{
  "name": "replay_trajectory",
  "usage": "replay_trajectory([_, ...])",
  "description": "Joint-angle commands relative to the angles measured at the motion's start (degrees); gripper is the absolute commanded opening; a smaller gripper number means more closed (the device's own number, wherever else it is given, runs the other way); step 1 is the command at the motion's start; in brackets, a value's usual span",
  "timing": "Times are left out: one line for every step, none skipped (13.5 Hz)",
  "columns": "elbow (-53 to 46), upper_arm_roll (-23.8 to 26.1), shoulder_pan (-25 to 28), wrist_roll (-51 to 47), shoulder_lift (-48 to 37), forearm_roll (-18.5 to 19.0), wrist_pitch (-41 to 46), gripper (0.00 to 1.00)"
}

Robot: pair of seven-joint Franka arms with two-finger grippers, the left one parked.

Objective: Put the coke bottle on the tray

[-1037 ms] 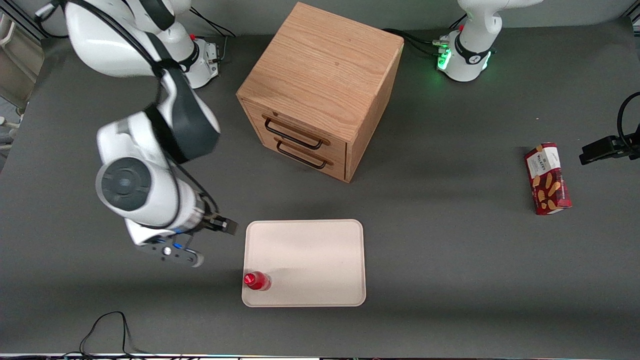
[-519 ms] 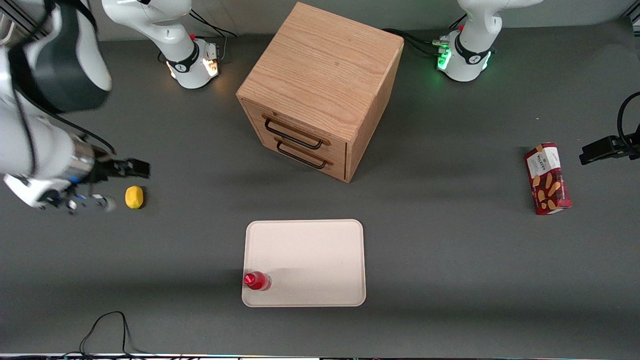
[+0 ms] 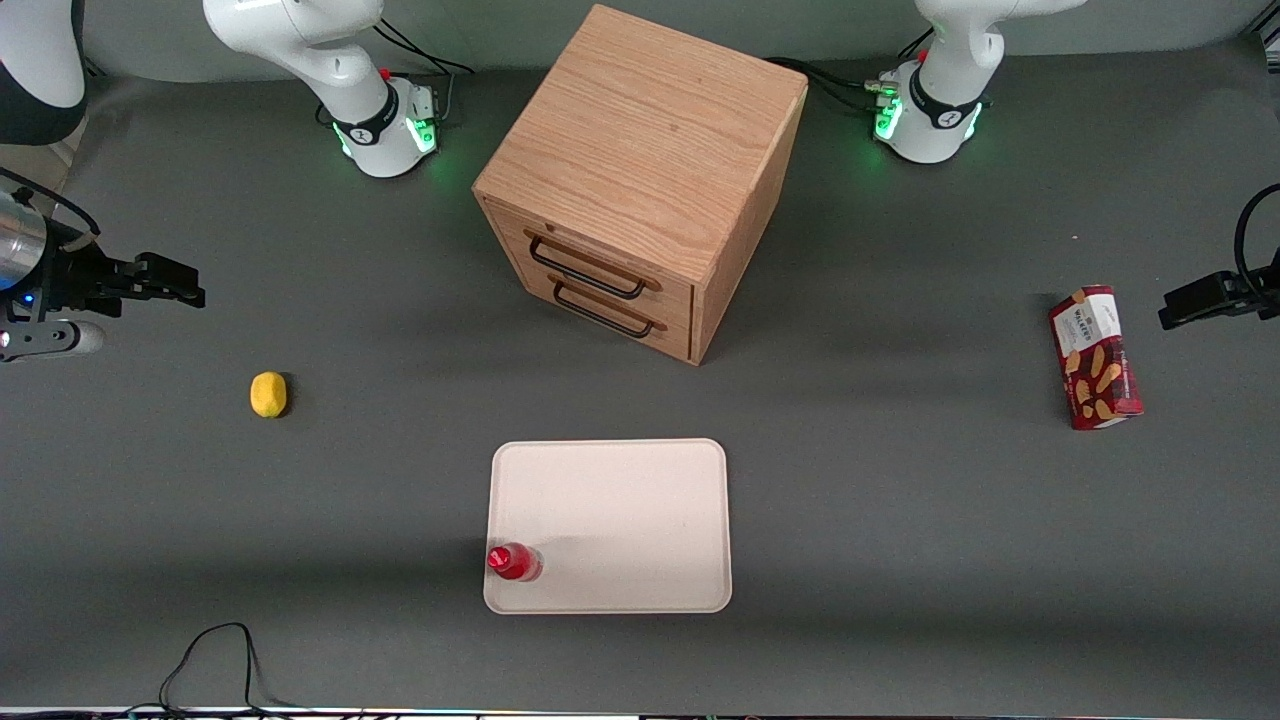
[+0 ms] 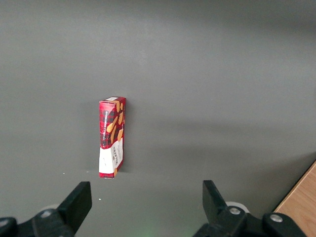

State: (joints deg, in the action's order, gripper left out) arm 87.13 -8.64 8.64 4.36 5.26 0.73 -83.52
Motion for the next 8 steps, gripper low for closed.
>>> replay_trajectory([-1.2,9.0,-6.3,-4.7,0.7,-1.0,-0.4,1.00])
replay_trajectory([-1.3,10.4,-6.8,-5.8,0.8,-1.0,-0.5,1.00])
replay_trajectory([-1.5,10.5,-6.5,-5.9,0.8,-1.1,-0.5,1.00])
replay_trajectory([-1.6,10.3,-6.4,-5.8,0.8,-1.1,-0.5,1.00])
replay_trajectory([-1.6,10.1,-6.4,-5.7,0.8,-1.5,-0.4,1.00])
replay_trajectory([-1.7,9.9,-5.8,-5.8,0.8,-2.7,-0.5,1.00])
replay_trajectory([-1.7,9.8,-5.3,-5.8,0.8,-3.2,-0.5,1.00])
replay_trajectory([-1.7,9.8,-5.3,-5.8,0.8,-3.3,-0.4,1.00])
